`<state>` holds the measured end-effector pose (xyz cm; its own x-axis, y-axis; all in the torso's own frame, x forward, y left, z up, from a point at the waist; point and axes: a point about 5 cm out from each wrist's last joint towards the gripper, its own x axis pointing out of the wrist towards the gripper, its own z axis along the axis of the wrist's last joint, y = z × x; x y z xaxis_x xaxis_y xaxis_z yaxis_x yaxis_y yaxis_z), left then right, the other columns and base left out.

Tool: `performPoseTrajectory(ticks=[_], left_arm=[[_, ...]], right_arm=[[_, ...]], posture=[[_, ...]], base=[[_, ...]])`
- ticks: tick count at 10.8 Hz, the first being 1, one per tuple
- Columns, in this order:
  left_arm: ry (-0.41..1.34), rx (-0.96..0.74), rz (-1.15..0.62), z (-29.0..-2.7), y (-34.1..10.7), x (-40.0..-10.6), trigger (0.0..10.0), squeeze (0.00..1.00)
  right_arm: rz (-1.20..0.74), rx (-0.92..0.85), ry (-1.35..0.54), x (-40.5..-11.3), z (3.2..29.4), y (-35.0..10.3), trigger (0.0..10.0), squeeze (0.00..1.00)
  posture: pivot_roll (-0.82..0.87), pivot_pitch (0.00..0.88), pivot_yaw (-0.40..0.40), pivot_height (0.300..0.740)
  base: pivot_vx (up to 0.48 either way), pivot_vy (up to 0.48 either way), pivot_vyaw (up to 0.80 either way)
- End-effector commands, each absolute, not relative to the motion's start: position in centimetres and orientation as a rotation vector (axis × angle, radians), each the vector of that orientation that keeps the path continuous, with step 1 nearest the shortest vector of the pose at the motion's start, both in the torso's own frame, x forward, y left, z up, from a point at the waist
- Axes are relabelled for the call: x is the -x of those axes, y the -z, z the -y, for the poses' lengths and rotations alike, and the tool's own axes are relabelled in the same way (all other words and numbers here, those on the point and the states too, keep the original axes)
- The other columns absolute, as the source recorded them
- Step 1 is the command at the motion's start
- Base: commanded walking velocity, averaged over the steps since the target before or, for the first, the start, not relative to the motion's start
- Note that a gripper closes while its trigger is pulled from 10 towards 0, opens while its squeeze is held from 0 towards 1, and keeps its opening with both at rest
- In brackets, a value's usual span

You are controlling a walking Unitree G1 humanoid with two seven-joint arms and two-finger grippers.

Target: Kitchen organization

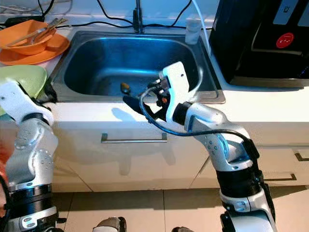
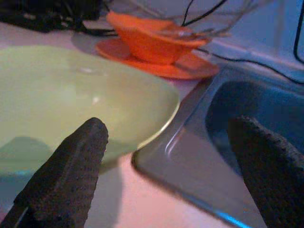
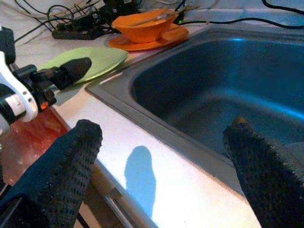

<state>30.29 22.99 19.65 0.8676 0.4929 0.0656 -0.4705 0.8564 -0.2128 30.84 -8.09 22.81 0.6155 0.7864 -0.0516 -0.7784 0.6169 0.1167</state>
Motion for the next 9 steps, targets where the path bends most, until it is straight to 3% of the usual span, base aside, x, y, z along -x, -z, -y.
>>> performPoseTrajectory(ticks=[1,4,9], left_arm=[[-0.509,0.182,0.113,-23.0,-19.6,-29.8,10.0,1.00],[-0.569,0.318,0.110,-23.6,-18.5,-27.7,10.0,1.00],[-0.630,0.338,0.097,-25.0,-18.5,-27.3,10.0,1.00]], right_arm=[[-0.094,-0.081,-0.916,-30.9,8.0,-22.9,10.0,0.08],[-0.104,-0.074,-0.950,-31.5,7.5,-22.8,10.0,0.09],[-0.100,-0.068,-0.989,-31.9,6.8,-22.8,10.0,0.09]], posture=[[0.16,0.093,-0.043,0.740],[0.19,0.098,-0.082,0.740],[0.21,0.095,-0.098,0.740]], base=[[0.000,0.000,0.00],[0.000,0.000,0.00],[0.000,0.000,0.00]])
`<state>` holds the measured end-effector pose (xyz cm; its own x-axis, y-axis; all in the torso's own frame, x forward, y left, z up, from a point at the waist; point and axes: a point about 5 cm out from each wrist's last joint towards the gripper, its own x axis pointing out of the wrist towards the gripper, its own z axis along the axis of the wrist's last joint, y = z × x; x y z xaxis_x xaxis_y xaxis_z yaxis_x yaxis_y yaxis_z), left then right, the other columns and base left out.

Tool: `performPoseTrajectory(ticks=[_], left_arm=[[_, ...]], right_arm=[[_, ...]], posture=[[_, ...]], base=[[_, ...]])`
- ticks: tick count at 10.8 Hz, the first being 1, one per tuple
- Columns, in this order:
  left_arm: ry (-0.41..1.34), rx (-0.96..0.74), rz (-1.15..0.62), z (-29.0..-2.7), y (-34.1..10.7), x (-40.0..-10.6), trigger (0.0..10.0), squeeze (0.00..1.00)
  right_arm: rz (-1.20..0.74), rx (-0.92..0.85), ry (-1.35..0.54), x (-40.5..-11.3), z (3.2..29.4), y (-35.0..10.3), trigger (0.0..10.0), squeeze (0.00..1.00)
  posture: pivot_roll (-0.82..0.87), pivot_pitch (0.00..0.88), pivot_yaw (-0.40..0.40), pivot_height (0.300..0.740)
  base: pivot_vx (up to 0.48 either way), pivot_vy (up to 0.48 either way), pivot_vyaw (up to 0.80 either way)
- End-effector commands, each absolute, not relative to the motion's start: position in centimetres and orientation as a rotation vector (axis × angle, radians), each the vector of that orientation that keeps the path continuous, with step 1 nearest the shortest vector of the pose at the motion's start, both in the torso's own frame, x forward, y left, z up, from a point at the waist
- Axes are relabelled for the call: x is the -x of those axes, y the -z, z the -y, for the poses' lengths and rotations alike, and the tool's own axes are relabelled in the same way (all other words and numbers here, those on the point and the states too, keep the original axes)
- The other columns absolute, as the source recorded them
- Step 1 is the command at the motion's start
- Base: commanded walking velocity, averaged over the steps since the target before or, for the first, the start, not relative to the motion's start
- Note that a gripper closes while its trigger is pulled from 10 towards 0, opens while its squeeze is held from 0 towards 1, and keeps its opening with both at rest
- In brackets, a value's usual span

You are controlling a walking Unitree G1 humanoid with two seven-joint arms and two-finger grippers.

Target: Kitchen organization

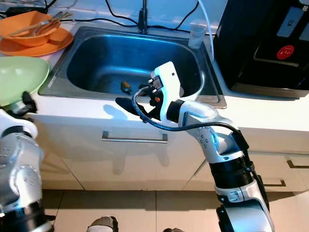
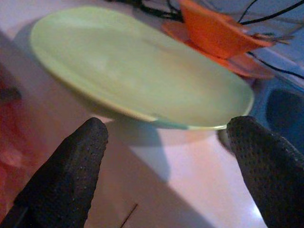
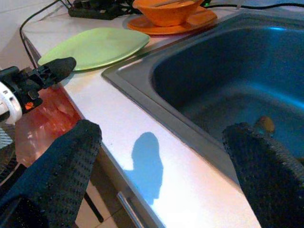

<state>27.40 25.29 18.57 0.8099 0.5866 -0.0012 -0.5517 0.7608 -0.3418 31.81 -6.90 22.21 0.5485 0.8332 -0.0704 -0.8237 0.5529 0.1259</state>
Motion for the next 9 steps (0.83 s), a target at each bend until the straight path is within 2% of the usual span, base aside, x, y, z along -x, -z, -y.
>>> performPoseTrajectory(ticks=[1,2,3,6,9], left_arm=[[-0.627,0.358,0.090,-25.4,-18.4,-27.9,10.0,1.00],[-0.623,0.363,0.084,-25.5,-18.3,-28.2,10.0,0.99],[-0.623,0.385,0.066,-25.7,-18.0,-28.6,10.0,0.00],[-0.609,0.437,0.069,-26.0,-17.9,-29.6,10.0,0.00],[-0.585,0.408,0.125,-26.0,-19.7,-30.2,10.0,0.00]], right_arm=[[-0.098,-0.070,-0.991,-31.9,6.8,-22.8,10.0,0.09],[-0.097,-0.071,-0.988,-31.9,6.9,-22.7,10.0,0.09],[-0.097,-0.070,-0.982,-31.8,7.0,-22.7,10.0,0.09],[-0.097,-0.070,-0.971,-31.8,7.2,-22.6,10.0,0.09],[-0.094,-0.070,-0.965,-31.8,7.4,-22.7,10.0,0.09]], posture=[[0.21,0.094,-0.097,0.740],[0.20,0.092,-0.093,0.740],[0.20,0.092,-0.088,0.740],[0.19,0.091,-0.082,0.740],[0.18,0.088,-0.078,0.740]], base=[[0.000,0.000,0.00],[0.000,0.000,0.00],[0.000,0.000,0.00],[0.000,0.000,0.00],[0.000,0.000,0.00]])
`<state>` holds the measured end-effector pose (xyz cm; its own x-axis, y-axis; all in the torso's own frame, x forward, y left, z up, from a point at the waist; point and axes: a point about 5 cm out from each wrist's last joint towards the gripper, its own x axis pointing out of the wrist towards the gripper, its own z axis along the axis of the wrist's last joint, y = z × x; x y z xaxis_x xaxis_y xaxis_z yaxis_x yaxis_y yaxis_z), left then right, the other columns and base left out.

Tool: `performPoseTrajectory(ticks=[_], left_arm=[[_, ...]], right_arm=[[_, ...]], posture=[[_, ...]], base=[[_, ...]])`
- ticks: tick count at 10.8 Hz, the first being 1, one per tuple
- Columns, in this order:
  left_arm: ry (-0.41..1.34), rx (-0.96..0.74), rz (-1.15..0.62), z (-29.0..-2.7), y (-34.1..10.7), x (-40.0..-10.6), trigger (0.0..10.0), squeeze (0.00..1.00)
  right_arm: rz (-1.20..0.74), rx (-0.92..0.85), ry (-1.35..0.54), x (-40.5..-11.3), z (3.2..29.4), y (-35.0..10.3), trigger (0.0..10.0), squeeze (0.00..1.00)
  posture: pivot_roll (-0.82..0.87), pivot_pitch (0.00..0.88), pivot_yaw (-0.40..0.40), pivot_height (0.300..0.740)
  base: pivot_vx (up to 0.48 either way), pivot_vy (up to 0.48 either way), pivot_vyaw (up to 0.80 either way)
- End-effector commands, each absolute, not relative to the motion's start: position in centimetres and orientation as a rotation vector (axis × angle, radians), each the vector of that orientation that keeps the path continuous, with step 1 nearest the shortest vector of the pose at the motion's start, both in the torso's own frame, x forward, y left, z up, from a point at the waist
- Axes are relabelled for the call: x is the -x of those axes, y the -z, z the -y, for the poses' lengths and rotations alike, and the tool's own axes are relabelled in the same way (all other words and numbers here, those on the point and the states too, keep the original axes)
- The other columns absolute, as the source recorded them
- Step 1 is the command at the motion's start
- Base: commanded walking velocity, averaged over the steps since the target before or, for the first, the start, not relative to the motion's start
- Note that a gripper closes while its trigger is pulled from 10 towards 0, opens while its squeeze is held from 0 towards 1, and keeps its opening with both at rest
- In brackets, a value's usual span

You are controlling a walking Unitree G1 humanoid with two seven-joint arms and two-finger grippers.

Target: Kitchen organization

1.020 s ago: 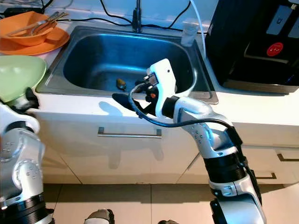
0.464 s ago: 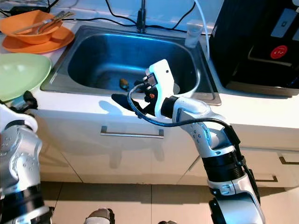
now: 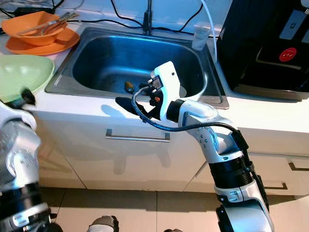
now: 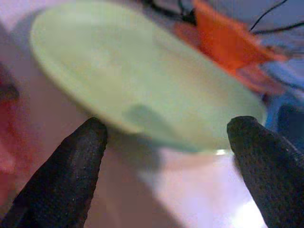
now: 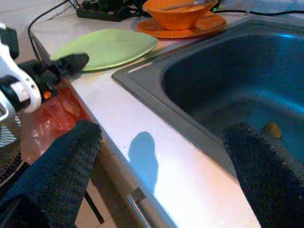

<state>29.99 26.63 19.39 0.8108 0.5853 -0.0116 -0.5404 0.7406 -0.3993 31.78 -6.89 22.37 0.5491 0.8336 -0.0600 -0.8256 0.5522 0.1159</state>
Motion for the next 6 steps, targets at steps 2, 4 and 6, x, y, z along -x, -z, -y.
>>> performPoseTrajectory(ticks=[2,4,6], left_arm=[[-0.590,0.371,0.139,-26.25,-20.11,-30.43,10.0,0.00],[-0.587,0.378,0.127,-26.31,-19.93,-30.69,10.0,0.00],[-0.586,0.410,0.103,-26.64,-19.31,-31.29,10.0,0.00]], right_arm=[[-0.094,-0.069,-0.962,-31.72,7.48,-22.66,10.0,0.09],[-0.094,-0.069,-0.959,-31.71,7.55,-22.63,10.0,0.09],[-0.095,-0.066,-0.954,-31.68,7.67,-22.63,10.0,0.09]], posture=[[0.18,0.088,-0.074,0.740],[0.18,0.086,-0.071,0.740],[0.16,0.087,-0.070,0.740]], base=[[0.000,0.000,0.00],[0.000,0.000,0.00],[0.000,0.000,0.00]])
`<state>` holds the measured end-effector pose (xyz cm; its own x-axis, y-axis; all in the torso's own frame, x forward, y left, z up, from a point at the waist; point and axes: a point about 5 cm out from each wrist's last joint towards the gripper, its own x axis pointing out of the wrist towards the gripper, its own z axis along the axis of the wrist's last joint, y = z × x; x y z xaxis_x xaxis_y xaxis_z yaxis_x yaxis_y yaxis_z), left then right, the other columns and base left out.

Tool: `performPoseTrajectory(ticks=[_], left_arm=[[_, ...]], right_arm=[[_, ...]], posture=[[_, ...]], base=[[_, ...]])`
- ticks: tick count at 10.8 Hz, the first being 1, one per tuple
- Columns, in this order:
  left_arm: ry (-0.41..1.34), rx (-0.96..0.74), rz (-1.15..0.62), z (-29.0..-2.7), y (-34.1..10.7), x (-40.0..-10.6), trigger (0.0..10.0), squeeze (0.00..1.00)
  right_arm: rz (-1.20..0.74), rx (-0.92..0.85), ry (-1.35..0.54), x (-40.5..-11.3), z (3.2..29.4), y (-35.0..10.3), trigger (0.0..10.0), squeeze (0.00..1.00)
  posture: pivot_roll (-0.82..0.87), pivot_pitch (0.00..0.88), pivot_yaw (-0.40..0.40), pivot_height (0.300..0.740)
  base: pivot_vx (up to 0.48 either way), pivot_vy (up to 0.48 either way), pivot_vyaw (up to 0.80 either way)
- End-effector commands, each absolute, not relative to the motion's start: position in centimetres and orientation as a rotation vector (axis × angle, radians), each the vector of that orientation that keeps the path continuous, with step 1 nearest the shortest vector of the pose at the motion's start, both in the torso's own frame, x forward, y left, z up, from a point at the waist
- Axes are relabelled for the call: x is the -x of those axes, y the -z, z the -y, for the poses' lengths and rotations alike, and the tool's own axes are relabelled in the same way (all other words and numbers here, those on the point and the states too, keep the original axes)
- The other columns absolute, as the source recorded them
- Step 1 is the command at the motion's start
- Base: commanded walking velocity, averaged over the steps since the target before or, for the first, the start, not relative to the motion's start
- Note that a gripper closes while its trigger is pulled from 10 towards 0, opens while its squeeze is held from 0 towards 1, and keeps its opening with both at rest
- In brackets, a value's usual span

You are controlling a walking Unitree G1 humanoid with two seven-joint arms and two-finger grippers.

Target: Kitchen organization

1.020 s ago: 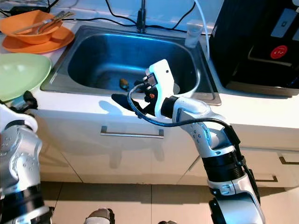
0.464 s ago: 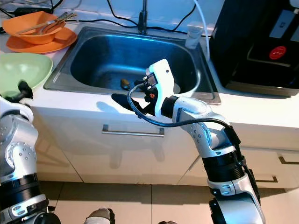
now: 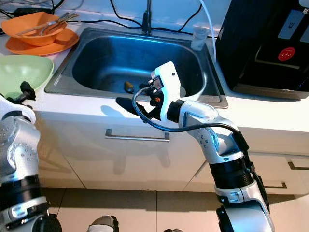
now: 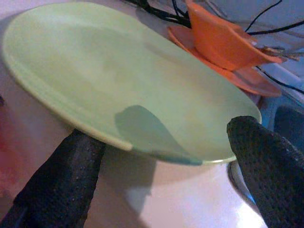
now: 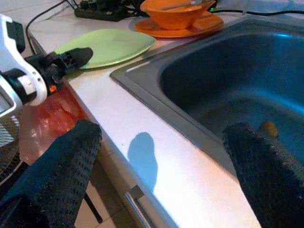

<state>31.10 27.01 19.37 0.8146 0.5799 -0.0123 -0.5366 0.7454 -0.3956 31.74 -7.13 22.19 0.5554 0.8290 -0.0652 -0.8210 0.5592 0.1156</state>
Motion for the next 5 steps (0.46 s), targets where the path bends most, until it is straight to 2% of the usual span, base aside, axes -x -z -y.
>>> performPoseTrajectory(ticks=[1,3,5], left_arm=[[-0.581,0.420,0.104,-26.9,-19.2,-31.7,10.0,0.00],[-0.599,0.570,0.103,-27.9,-18.4,-32.6,10.0,0.00],[-0.605,0.614,0.097,-28.5,-17.9,-33.1,10.0,0.00]], right_arm=[[-0.096,-0.065,-0.952,-31.7,7.7,-22.6,10.0,0.08],[-0.095,-0.064,-0.948,-31.6,7.9,-22.6,10.0,0.09],[-0.098,-0.060,-0.939,-31.4,8.2,-22.6,10.0,0.09]], posture=[[0.16,0.086,-0.070,0.740],[0.14,0.084,-0.065,0.740],[0.13,0.084,-0.060,0.740]], base=[[0.000,0.000,0.00],[0.000,0.000,0.00],[0.000,0.000,0.00]])
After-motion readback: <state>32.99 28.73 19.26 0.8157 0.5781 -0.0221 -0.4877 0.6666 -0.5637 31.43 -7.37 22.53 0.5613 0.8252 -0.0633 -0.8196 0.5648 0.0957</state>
